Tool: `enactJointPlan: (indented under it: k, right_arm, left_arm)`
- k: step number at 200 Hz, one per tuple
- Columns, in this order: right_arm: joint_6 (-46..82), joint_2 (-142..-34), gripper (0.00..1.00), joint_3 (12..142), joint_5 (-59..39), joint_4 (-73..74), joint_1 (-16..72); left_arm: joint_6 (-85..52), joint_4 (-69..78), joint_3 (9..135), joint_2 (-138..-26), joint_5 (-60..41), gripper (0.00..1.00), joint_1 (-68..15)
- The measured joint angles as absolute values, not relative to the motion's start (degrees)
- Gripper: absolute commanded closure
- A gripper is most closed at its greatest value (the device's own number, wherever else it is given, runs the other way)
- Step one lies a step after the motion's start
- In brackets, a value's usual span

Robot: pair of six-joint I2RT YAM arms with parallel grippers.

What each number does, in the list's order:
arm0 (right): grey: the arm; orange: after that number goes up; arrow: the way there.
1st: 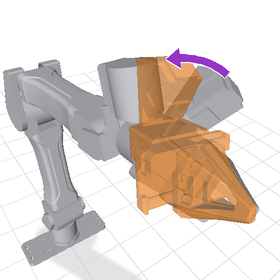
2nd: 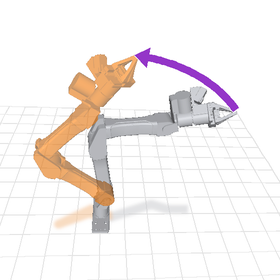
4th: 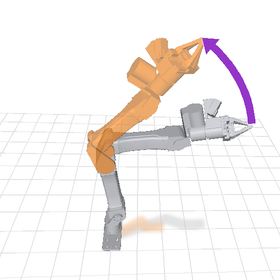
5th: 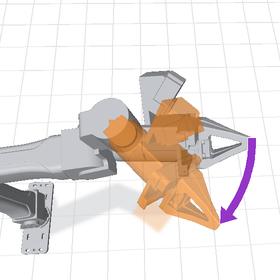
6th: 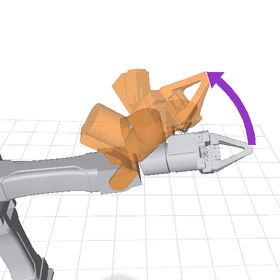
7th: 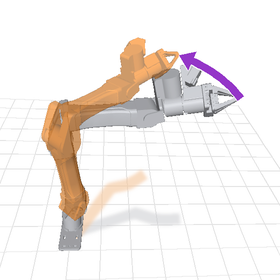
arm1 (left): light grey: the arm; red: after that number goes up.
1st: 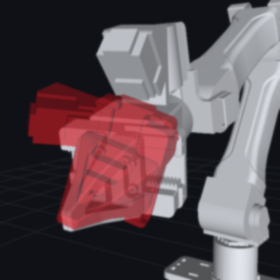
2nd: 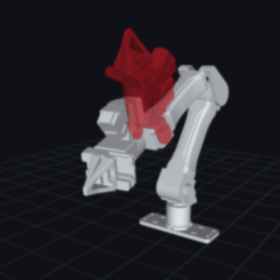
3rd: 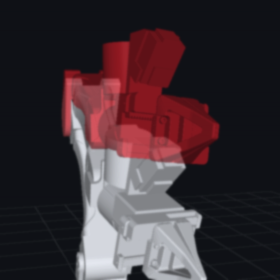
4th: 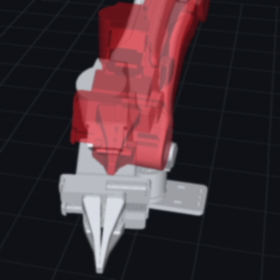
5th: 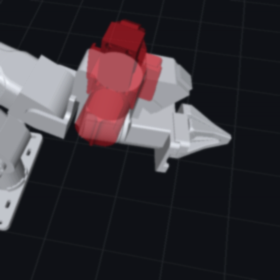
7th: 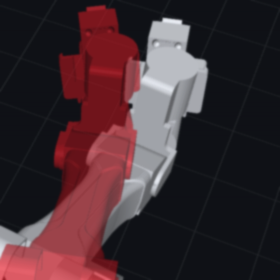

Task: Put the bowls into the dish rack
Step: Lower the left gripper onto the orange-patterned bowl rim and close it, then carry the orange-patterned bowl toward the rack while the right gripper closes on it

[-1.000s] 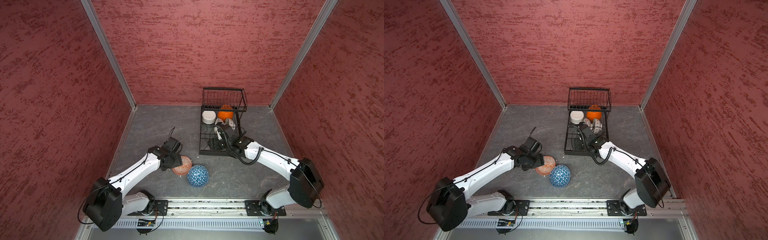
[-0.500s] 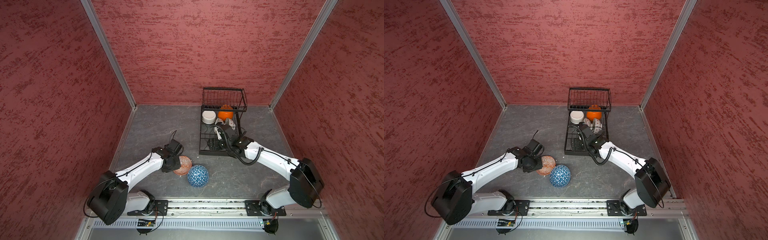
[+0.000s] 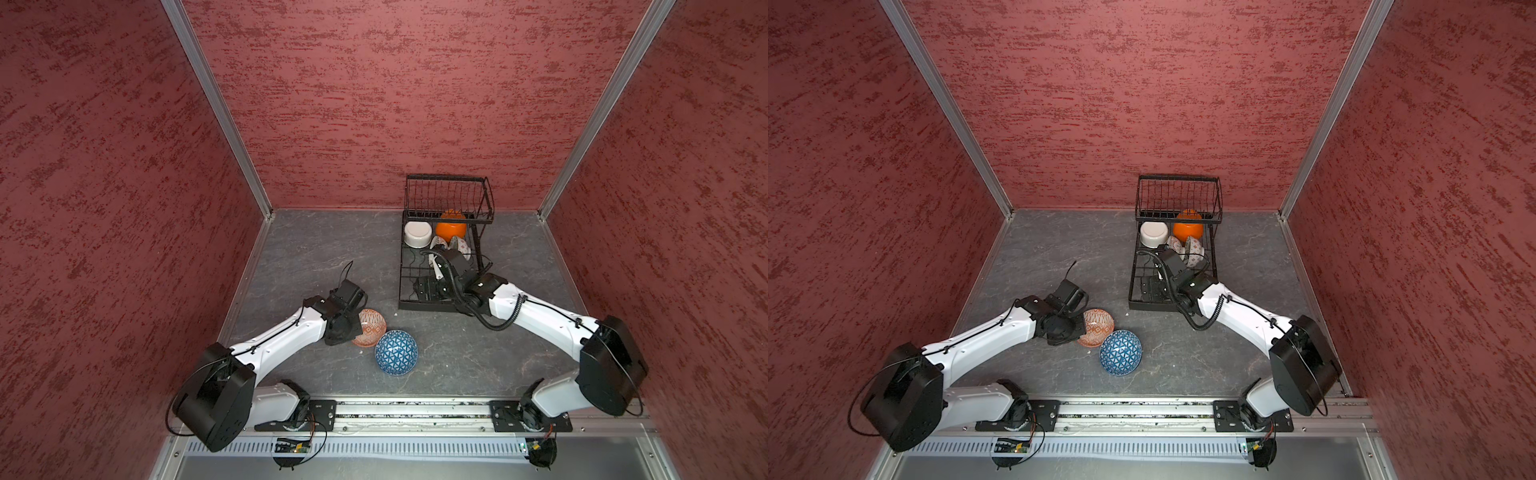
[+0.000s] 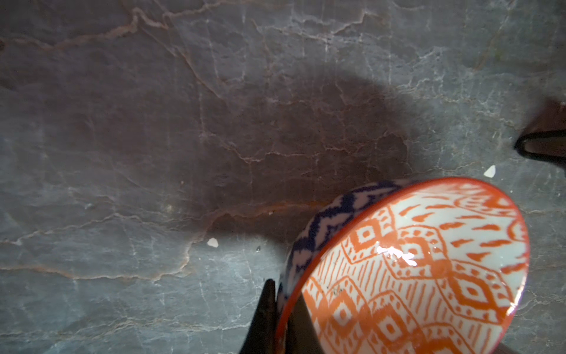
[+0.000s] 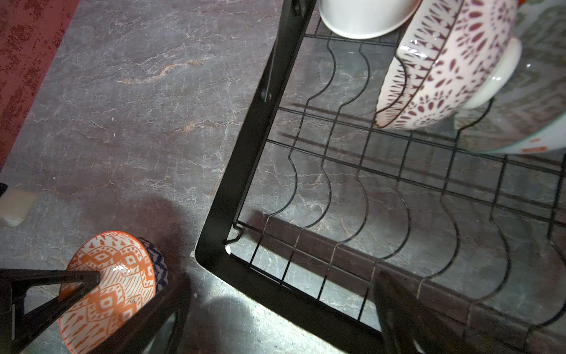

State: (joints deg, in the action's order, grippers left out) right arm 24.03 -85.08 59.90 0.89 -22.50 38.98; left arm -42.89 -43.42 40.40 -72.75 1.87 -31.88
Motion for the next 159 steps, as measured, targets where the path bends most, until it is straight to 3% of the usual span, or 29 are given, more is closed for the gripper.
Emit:
enactJointPlan:
  k: [159]
  right_arm:
    - [25.45,-86.21,0.10,63.31,-5.91,-21.74,40.07]
  left_arm:
    - [-41.50,-46.19,45.91,-59.29,12.14,1.00,-32.73]
